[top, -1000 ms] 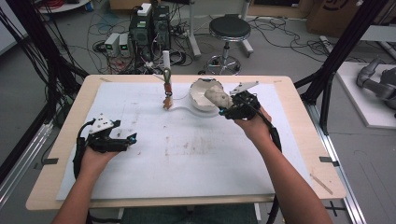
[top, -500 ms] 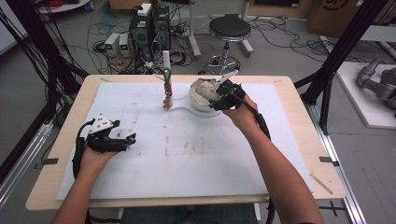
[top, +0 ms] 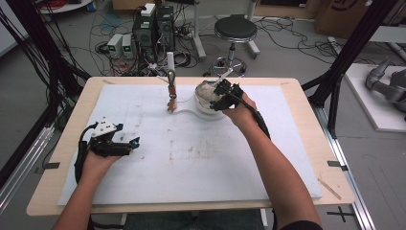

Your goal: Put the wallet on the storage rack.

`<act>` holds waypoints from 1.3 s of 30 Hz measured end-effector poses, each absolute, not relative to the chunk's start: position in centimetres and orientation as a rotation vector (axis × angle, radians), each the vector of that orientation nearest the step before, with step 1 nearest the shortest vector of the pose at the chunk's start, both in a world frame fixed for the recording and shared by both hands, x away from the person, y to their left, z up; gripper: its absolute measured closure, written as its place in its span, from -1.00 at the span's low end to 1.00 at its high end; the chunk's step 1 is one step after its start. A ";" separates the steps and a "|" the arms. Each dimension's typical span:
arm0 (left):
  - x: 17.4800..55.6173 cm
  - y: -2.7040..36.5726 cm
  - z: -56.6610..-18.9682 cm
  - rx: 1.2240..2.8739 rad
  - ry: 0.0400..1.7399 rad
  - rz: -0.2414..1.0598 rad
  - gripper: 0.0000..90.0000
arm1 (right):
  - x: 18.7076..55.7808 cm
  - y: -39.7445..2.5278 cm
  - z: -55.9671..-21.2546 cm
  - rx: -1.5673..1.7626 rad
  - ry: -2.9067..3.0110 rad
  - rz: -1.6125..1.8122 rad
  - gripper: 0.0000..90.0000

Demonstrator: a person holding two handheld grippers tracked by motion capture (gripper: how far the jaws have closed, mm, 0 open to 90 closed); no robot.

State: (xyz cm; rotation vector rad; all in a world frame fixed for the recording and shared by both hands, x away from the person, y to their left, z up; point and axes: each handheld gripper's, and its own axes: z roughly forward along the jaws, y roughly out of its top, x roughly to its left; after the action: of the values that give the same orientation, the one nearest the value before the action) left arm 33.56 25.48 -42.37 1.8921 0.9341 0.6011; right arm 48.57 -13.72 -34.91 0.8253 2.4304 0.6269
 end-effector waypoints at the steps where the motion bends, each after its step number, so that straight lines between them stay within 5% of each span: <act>1: 33.6 25.5 -42.4 1.894 0.934 0.601 -0.67 | 48.8 -13.6 -35.0 0.822 2.431 0.626 -0.20; 21: 33.6 25.8 -42.5 1.908 0.937 0.613 -0.67 | 50.2 -12.7 -36.3 0.854 2.401 0.606 -0.31; 25: 33.6 25.7 -42.4 1.910 0.931 0.611 -0.67 | 49.7 -13.2 -35.5 0.886 2.376 0.615 -0.52; 39: 33.4 25.6 -42.2 1.899 0.926 0.615 -0.67 | 45.5 -17.8 -33.2 0.942 2.323 0.814 -0.54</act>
State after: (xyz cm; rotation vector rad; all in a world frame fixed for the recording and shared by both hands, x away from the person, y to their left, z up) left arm 33.40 25.58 -42.23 1.8993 0.9261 0.6155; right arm 45.49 -17.78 -33.24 0.9417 2.3227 0.8145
